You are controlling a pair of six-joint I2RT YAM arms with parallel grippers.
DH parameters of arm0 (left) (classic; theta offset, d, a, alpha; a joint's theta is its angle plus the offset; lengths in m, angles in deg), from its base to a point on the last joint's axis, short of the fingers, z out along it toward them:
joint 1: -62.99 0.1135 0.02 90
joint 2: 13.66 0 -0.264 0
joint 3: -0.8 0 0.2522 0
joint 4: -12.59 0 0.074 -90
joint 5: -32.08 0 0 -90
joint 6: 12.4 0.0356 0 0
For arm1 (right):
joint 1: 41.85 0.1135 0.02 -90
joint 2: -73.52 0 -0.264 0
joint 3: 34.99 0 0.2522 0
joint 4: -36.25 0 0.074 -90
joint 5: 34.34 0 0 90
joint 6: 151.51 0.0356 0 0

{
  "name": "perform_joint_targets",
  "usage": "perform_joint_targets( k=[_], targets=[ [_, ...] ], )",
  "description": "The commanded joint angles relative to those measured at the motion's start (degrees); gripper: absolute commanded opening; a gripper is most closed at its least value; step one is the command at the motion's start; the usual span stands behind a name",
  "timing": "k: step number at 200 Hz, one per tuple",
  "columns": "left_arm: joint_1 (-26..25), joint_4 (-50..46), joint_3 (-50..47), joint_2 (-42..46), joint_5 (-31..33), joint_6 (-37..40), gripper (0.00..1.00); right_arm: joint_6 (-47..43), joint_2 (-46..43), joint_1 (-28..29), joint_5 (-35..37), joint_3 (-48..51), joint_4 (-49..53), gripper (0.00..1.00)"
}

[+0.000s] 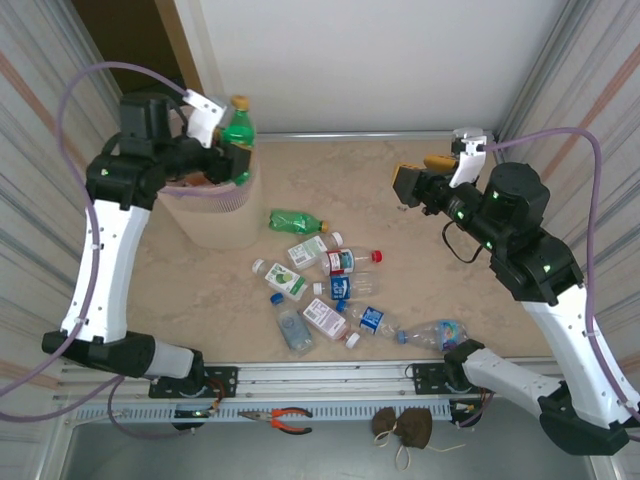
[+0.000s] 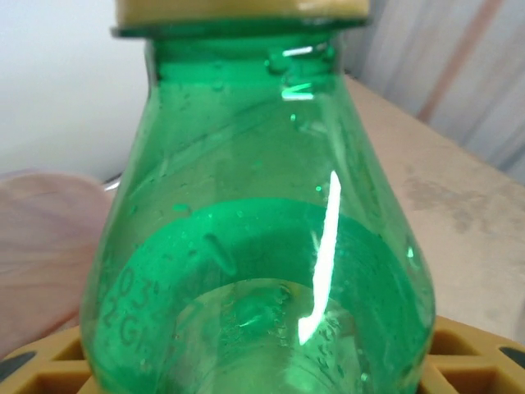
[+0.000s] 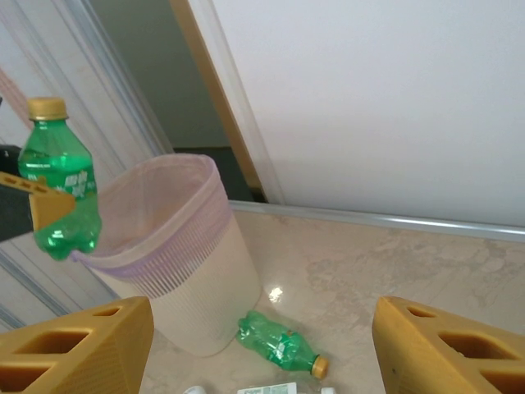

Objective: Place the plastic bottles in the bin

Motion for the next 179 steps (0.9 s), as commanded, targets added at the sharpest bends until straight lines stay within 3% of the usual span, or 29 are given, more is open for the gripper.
perform_joint_targets(
  k=[1, 38, 87, 179],
  targets=[
    [3.1, -6.8, 4.0, -2.8, 6.2, 5.4, 0.53, -0.3, 0.4, -0.5, -0.2, -1.5, 0.6, 0.69],
    [8.1, -7.9, 8.3, -7.4, 12.8, 8.0, 0.52, -0.3, 1.4, -0.5, -0.6, -2.1, 1.3, 0.7],
    [10.8, -9.5, 12.0, -14.8, 22.4, 12.1, 0.52, 0.0, 2.2, -0.5, -1.0, -2.3, 1.4, 0.69],
    [14.5, -12.4, 10.8, -22.9, 24.9, 9.5, 0.53, 1.1, 3.7, -0.5, -2.3, -1.0, 0.2, 0.69]
  ],
)
